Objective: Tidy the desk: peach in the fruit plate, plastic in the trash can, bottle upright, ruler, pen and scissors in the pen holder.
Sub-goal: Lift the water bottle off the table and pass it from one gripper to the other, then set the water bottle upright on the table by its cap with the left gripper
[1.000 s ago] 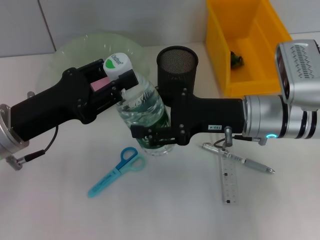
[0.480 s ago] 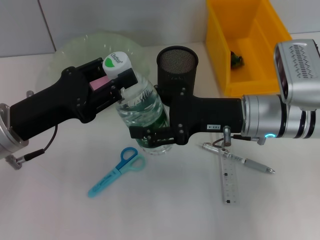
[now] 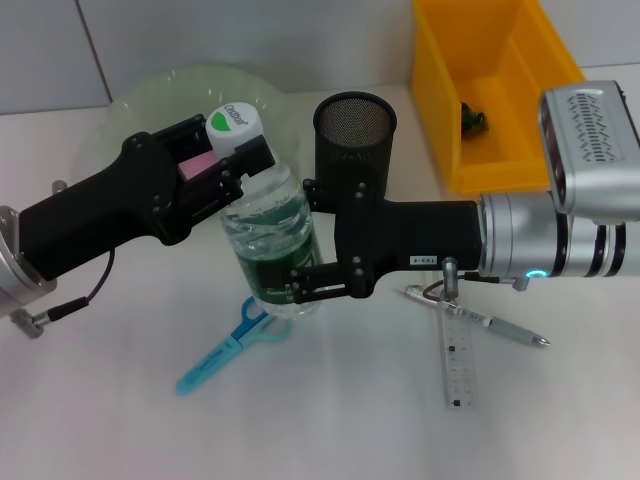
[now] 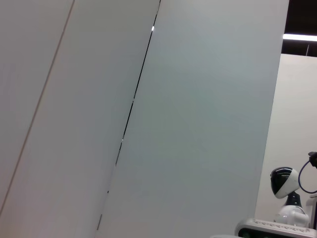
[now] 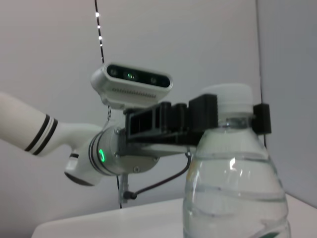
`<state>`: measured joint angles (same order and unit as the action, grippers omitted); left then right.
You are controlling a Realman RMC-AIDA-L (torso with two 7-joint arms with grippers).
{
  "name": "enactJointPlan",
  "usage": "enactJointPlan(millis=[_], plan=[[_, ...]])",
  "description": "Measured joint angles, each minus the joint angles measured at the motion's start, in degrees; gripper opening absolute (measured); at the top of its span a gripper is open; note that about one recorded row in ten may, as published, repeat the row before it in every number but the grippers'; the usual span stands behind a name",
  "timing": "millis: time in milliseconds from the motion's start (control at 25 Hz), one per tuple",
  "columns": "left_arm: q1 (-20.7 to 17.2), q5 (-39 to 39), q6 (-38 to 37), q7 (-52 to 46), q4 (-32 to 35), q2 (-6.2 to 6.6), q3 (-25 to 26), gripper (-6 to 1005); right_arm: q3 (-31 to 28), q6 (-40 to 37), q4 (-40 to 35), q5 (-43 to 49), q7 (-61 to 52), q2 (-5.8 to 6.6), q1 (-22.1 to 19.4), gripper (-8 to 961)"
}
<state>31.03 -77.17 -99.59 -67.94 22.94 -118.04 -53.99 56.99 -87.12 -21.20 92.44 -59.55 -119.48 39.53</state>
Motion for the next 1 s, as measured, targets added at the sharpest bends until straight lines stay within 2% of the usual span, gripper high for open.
enactJointPlan(millis=[800,960,1000], plan=[[-0.4,0.4,-0.1,-0.8,1.5,0.00,0.4,448,4.5,4.9,0.0,0.1,-1.1,0.05,0.2,824],[-1.0,0.4,0.0,-1.1,2.8,0.01,1.8,448,4.9,6.6,0.3,0.1,-1.1,0.05,-0.4,824],[-1.2,0.4,0.3,-1.2,3.1,0.47,2.9,448,5.0,6.9,0.3,0.1,-1.1,0.05,-0.6,824]])
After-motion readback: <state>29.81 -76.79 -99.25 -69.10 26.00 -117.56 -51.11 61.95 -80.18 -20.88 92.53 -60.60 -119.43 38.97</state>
